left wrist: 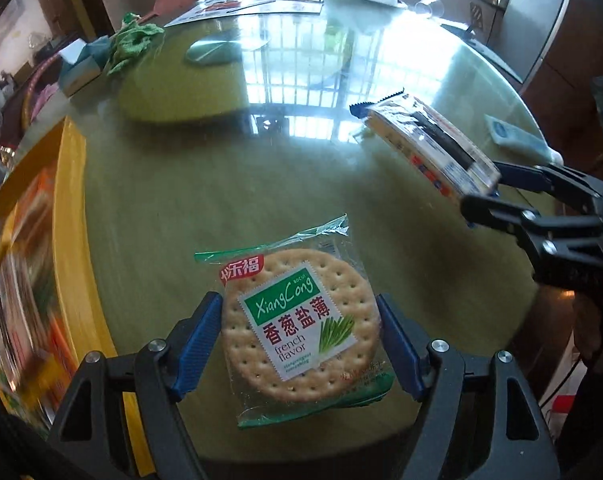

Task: Organize snacks
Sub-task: 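Lift both held packets toward the yellow tray, then lower both packets into the yellow tray and open both grippers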

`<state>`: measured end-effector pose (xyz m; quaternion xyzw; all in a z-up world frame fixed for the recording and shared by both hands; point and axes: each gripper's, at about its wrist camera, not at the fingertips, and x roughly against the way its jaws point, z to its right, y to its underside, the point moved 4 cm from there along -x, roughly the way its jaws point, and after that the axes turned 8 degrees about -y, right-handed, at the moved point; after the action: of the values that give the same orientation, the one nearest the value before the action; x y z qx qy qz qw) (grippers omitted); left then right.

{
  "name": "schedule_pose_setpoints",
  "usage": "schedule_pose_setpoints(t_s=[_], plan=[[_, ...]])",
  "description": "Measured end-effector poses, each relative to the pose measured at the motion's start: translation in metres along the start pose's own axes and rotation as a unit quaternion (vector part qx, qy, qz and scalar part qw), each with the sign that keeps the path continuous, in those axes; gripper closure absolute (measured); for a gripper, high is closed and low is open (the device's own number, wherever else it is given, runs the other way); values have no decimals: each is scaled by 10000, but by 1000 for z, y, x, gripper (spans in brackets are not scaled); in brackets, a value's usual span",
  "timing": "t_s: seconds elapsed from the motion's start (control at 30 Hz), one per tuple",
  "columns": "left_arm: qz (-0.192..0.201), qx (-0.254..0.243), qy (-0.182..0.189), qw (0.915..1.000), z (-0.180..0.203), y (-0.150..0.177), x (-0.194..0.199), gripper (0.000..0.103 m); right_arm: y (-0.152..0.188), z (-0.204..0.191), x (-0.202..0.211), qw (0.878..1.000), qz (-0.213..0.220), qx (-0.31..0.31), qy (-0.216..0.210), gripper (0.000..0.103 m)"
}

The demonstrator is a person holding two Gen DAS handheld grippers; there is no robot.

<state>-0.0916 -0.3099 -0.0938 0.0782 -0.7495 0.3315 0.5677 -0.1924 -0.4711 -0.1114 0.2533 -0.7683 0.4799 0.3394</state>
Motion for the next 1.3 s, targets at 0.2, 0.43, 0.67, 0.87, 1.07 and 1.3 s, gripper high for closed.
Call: schedule_pose_setpoints(t_s=[0.2,0.43,0.67,0.87,1.07,1.3], plan=[[-120,394,-204,9989,2,6,4,23,-16,-8,-11,9998,-52,-124,-174,23],[56,663,-262,9974,-7,6,1,23,-31,-16,-31,9993,-72,62,350,24],[275,695,-325,9967,-12,10,-1,23,-20,-12,-21,9965,-52,213,805,46],[506,1062,417,9922,-21,11,12,27,-24,-16,-6,9994,274,-121,174,47],[1388,1672,1132,9695,-56,19,74,27,-42,-65,20,9963,724,195,-410,47],[2128,2648,779,9373,-145,43,124,27,-76,-159,18,9844,733,815,-1373,47]])
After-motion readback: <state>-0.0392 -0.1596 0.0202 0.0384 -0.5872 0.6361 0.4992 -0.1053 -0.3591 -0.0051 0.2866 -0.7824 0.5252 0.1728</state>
